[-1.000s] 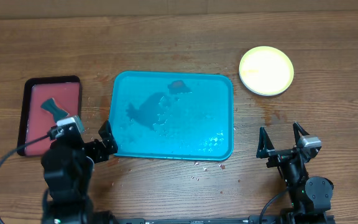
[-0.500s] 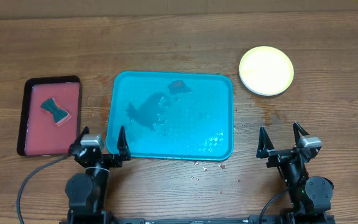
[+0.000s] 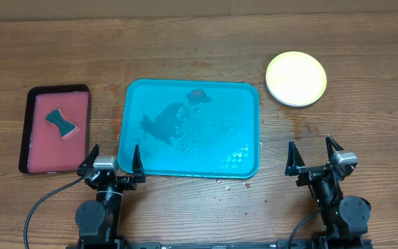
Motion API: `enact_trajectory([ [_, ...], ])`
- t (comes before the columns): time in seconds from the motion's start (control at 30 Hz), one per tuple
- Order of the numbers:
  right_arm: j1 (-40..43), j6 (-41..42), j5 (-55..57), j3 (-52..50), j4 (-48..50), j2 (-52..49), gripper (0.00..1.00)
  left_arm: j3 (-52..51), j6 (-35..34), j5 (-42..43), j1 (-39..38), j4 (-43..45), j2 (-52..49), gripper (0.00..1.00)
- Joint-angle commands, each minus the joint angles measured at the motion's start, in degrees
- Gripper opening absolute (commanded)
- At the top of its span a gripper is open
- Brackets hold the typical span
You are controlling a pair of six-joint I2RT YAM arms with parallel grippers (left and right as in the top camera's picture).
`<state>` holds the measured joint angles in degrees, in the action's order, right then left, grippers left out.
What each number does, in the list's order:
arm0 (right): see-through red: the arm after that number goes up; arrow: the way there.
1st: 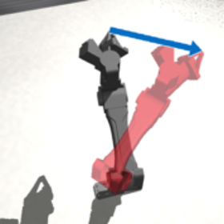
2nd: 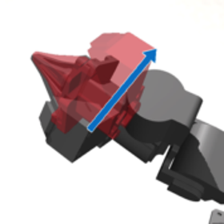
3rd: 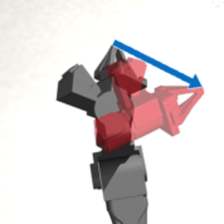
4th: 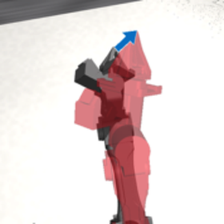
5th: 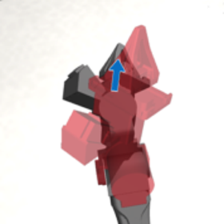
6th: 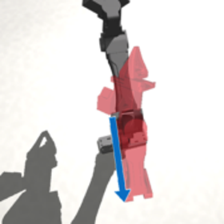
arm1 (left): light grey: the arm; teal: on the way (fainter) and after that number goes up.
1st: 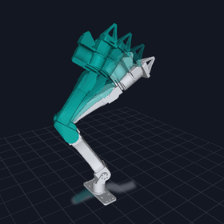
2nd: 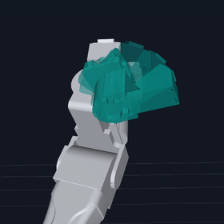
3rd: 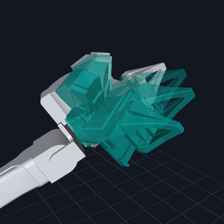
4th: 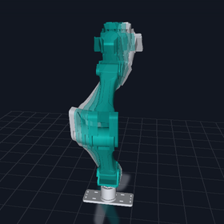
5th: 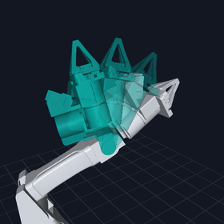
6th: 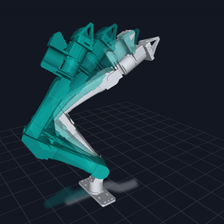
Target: Clean dirty plates on tray and stack at the side
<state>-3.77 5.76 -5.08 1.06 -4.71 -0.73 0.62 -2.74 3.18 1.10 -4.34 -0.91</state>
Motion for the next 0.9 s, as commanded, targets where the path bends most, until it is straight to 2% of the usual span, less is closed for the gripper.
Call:
enact_trajectory([
  [0.0,0.31,0.26,0.55,-0.61,0.31,0.57,1.00,-0.37,1.53,-0.85,-0.46,-0.09,0.72,1.00],
  [0.87,0.31,0.26,0.55,-0.61,0.31,0.57,1.00,-0.37,1.49,-1.68,-0.44,-0.07,0.63,0.99],
])
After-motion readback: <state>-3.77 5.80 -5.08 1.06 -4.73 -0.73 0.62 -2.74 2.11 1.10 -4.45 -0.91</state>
